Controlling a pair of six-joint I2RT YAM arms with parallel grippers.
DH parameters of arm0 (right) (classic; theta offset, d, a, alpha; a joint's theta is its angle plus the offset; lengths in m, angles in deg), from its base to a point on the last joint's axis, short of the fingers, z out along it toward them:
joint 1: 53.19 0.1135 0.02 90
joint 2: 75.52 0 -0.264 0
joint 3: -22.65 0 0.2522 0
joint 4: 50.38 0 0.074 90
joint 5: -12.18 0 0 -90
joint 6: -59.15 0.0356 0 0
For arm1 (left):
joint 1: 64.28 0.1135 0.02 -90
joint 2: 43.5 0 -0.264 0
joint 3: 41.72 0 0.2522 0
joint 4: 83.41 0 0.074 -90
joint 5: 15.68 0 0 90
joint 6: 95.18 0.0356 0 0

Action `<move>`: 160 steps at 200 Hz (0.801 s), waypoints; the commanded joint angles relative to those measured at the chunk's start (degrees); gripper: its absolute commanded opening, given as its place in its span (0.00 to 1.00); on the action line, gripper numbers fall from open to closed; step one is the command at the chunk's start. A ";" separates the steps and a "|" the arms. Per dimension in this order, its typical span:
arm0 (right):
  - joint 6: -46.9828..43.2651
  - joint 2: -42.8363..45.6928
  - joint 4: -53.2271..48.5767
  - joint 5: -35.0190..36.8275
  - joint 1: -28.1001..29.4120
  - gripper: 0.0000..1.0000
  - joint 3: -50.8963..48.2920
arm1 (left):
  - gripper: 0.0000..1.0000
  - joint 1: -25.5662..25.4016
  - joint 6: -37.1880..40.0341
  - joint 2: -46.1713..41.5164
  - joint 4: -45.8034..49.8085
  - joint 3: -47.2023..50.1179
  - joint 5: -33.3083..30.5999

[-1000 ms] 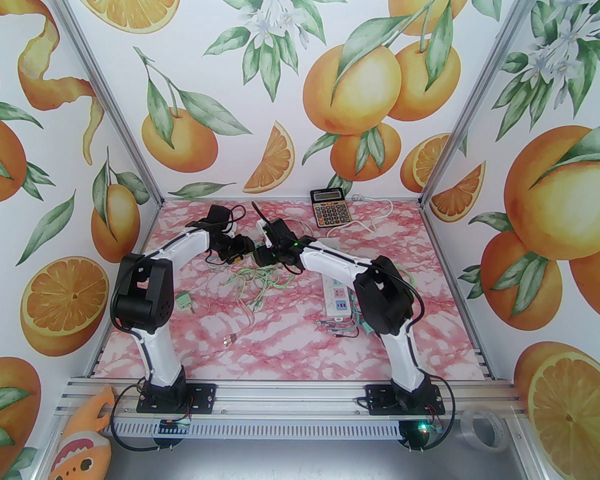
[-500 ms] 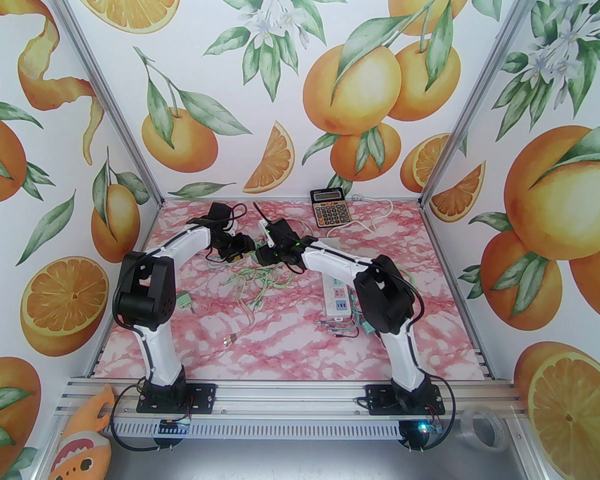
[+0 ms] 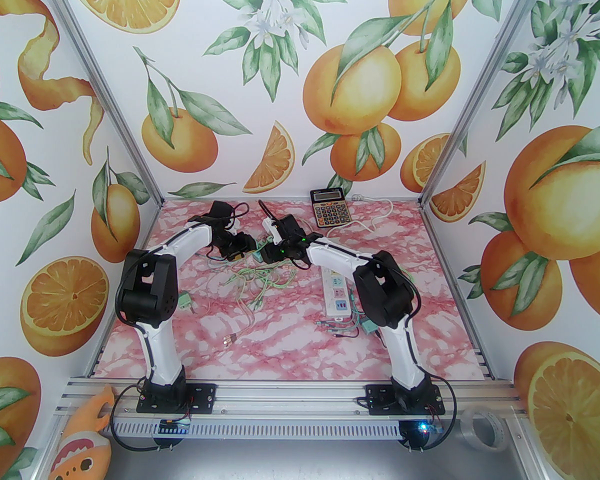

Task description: Pull the plug off the socket

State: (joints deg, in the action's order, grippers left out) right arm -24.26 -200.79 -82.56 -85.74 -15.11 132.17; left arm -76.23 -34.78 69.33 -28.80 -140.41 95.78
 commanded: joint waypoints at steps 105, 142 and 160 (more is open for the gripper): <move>-2.62 3.27 -0.06 3.79 5.52 0.32 -3.59 | 0.50 0.25 7.62 2.45 9.27 -3.93 -1.22; 0.11 8.46 0.04 4.96 7.26 0.33 -9.03 | 0.50 0.34 9.66 0.60 10.58 -2.55 0.15; 1.88 9.52 -0.36 5.94 7.42 0.35 -10.77 | 0.50 0.34 9.49 -0.41 9.59 -0.54 0.45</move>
State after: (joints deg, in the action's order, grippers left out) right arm -24.79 -194.58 -80.83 -78.36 -10.12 124.07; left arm -75.66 -27.00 70.16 -20.35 -143.58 96.35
